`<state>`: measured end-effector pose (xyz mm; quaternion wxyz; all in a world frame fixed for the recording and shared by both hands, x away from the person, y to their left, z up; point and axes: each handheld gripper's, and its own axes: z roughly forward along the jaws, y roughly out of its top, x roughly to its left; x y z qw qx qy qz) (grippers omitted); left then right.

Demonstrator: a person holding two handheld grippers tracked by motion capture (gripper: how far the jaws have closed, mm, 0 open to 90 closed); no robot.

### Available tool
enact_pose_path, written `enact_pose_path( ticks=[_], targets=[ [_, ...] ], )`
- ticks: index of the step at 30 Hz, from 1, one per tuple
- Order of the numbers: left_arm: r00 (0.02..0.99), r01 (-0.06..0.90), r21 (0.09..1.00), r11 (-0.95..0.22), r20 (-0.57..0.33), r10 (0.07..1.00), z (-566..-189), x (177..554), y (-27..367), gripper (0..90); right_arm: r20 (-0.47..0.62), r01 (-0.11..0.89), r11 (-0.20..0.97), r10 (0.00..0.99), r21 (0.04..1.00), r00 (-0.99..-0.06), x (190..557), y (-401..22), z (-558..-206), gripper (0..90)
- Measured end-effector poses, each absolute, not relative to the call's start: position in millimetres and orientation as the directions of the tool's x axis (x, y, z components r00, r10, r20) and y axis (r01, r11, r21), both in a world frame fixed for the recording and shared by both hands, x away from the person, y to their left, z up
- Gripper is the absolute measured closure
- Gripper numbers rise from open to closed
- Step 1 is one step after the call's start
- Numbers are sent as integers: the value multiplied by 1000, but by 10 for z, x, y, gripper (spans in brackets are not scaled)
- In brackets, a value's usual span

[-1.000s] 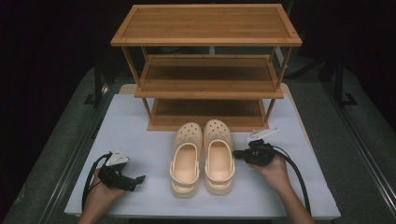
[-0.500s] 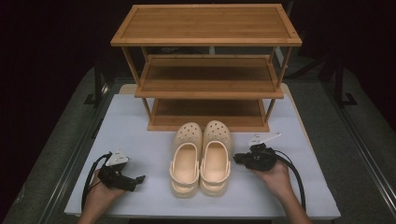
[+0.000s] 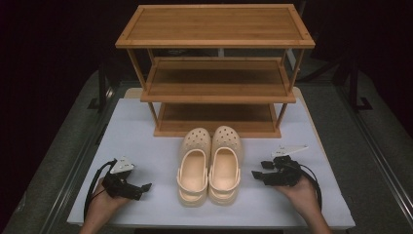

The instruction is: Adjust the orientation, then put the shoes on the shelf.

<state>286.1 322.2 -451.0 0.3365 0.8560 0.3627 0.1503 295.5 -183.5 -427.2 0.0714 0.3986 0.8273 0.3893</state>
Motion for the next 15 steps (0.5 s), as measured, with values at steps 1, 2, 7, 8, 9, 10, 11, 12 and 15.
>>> enact_pose_path(
  ticks=[1, 2, 7, 8, 9, 10, 11, 12, 15],
  targets=[
    [691, 520, 685, -509, 13, 723, -4509, 2861, 3222, 0, 183, 606, 377, 726, 700, -663, 2960, -1847, -4270, 390],
    [691, 520, 685, -509, 13, 723, -4509, 2861, 3222, 0, 183, 606, 377, 726, 700, -663, 2960, -1847, -4270, 390],
    [689, 524, 685, -507, 9, 725, -4504, 2866, 3228, 0, 198, 607, 339, 737, 719, -646, 2971, -1911, -4244, 360],
    [689, 524, 685, -507, 9, 725, -4504, 2866, 3228, 0, 198, 607, 339, 737, 719, -646, 2971, -1911, -4244, 360],
    [683, 526, 688, -500, 8, 730, -4502, 2867, 3231, 0, 199, 606, 328, 742, 724, -640, 2971, -1927, -4234, 356],
    [679, 531, 688, -495, 4, 734, -4499, 2867, 3233, 0, 199, 606, 328, 742, 724, -640, 2971, -1927, -4234, 356],
    [675, 539, 686, -489, -4, 738, -4488, 2867, 3236, 0, 200, 606, 325, 743, 726, -639, 2969, -1930, -4229, 356],
    [674, 539, 688, -486, -5, 739, -4476, 2866, 3237, 0, 202, 604, 320, 743, 730, -638, 2967, -1933, -4225, 356],
    [669, 542, 700, -466, -23, 743, -4402, 2850, 3225, 0, 199, 593, 313, 741, 742, -641, 2956, -1927, -4207, 356]
  ],
)
